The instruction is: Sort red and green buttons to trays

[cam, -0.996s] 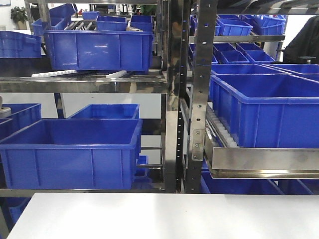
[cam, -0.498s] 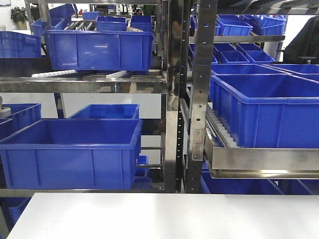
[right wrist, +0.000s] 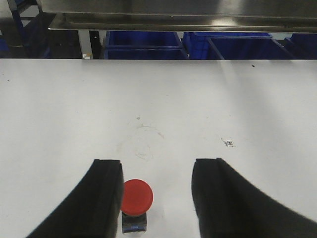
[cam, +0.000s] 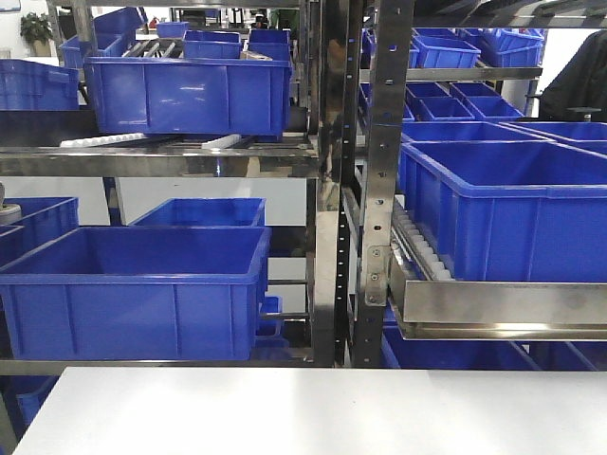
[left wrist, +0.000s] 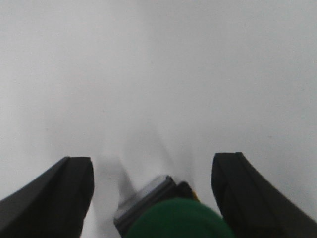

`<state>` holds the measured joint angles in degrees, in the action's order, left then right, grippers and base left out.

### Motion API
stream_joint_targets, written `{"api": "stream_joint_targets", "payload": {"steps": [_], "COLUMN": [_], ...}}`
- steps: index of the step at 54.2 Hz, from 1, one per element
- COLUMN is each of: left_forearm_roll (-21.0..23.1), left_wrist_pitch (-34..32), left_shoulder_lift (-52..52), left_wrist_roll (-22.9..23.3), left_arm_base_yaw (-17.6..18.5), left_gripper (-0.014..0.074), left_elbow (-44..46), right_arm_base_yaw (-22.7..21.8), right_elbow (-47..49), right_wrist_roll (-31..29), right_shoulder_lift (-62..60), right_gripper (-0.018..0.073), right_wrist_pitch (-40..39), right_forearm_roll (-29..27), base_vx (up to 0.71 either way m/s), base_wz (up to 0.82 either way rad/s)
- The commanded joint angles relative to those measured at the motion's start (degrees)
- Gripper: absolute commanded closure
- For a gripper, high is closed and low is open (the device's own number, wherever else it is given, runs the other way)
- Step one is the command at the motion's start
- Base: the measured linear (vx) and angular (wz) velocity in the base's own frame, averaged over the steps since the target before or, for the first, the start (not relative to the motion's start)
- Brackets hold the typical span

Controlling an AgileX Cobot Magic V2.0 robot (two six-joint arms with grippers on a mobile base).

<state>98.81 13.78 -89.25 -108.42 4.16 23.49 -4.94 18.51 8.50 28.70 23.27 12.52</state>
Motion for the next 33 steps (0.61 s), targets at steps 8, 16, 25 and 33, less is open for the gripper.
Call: {"api": "stream_joint_targets", "payload": {"steps": [8,16,25,33], "left_forearm_roll": [3.61,3.61,3.61,3.61], "left_wrist_pitch": [2.35,4.05,5.09,5.15], "left_shoulder_lift": [-0.62,-1.94,-3.25,-3.37], "left_wrist_roll": [-0.04,-0.04,-0.04,-0.04], "left_arm_base_yaw": [0.13,0.13,0.13,0.06], "left_gripper": [0.0053,0.0084,0.0155,0.0269], "left_elbow": [1.56,1.56,1.56,1.56], "right_arm_base_yaw": [-0.38,-0.38,-0.38,-0.38], "right_elbow": [1.79,1.79,1.79,1.79], "right_wrist_roll": [-0.38,-0.38,-0.38,-0.38], "right_shoulder_lift": [0.43,0.43,0.43,0.43], "right_gripper": [0.0155,0.0155,0.0155,0.0155], "right_wrist_pitch": [-3.82,-3.87,-3.87,-3.98], "right_forearm_roll": [0.88,0.88,0.88,0.88], "base_vx": [0.00,0.00,0.00,0.00], "base_wz": [0.00,0.00,0.00,0.00]}}
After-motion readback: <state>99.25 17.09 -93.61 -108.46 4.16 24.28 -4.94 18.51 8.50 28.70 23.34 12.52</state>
